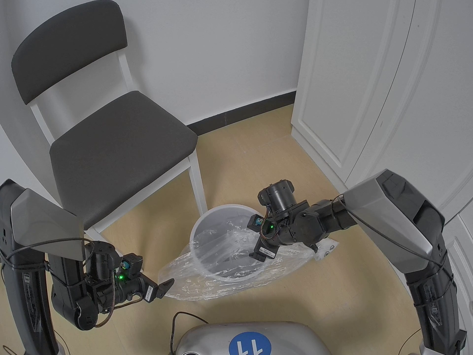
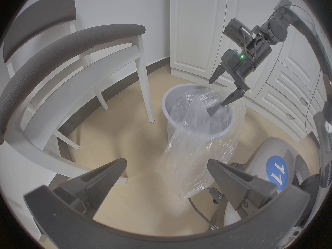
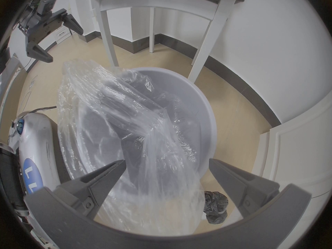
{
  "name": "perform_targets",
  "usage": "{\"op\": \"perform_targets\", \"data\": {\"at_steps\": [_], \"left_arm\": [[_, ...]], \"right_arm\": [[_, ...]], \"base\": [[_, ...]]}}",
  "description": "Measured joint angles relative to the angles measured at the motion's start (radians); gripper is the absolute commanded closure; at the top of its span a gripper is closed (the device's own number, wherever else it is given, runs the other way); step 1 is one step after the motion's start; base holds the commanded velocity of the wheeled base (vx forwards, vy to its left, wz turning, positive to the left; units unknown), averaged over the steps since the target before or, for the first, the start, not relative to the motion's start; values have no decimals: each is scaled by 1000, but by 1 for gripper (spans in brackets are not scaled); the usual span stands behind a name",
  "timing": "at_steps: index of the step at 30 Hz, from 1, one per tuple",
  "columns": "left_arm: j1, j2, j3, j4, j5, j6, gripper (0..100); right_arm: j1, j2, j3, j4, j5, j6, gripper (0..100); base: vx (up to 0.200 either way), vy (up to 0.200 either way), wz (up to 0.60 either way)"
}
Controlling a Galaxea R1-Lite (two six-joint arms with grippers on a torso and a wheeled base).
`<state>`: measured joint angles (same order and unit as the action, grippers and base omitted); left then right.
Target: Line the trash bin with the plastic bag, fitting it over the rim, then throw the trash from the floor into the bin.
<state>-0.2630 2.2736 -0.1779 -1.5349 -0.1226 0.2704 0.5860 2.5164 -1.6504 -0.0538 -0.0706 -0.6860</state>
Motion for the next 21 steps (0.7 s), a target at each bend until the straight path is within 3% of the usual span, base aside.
{"op": "perform_targets", "data": {"at_steps": [1, 21], "left_arm": [[1, 0, 0, 0, 0, 1, 0], [4, -5, -3, -1, 1, 3, 0]], "right_arm": [[0, 9, -9, 0, 0, 1, 100], [-24, -42, -96, -2, 10, 153, 100]], "base": [[0, 0, 0], [0, 0, 0]]}}
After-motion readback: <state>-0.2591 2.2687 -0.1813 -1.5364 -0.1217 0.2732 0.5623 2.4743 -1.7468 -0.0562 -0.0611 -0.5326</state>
